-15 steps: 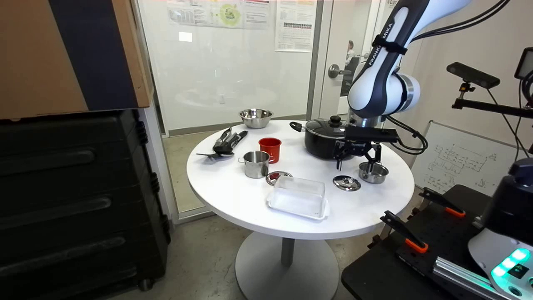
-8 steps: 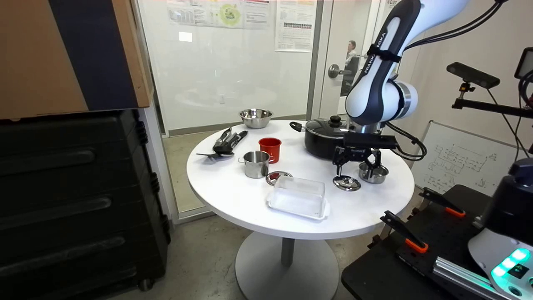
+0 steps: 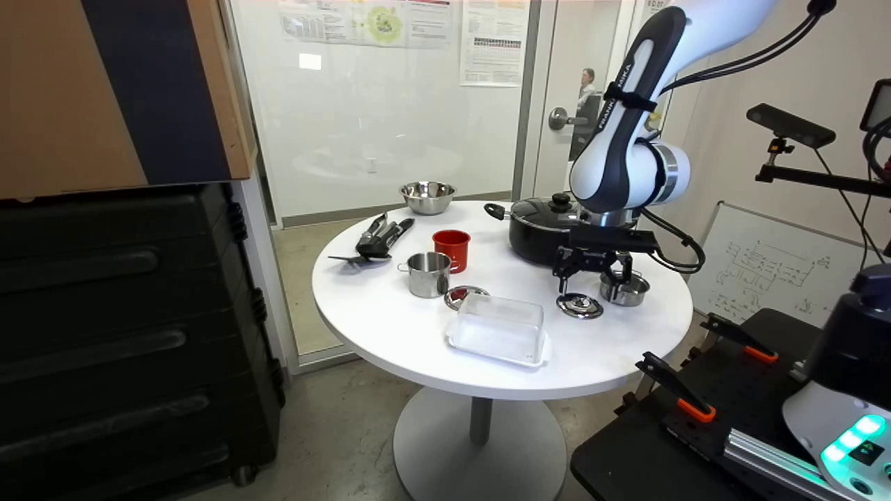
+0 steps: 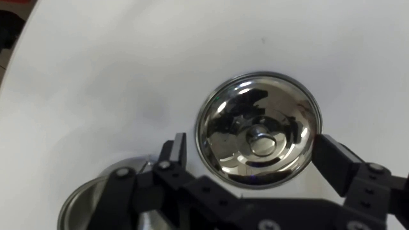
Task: Put the silver lid on top of the silver pot on the right side of the table
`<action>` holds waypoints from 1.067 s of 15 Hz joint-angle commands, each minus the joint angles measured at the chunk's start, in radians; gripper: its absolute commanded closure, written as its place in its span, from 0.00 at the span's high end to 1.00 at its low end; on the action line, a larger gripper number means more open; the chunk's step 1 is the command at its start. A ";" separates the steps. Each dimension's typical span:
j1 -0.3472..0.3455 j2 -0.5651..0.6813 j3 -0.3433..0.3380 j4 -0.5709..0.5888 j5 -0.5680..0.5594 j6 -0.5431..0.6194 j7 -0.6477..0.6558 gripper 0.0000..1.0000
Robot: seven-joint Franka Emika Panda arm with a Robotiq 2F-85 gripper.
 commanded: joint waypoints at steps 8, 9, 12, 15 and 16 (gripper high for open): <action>0.008 0.046 0.009 0.043 0.086 0.022 -0.031 0.25; 0.009 0.047 0.009 0.046 0.091 0.021 -0.030 0.16; 0.015 0.049 0.007 0.052 0.097 0.021 -0.026 0.04; 0.016 0.047 0.006 0.052 0.097 0.016 -0.026 0.06; 0.007 0.029 0.016 0.042 0.102 0.006 -0.039 0.06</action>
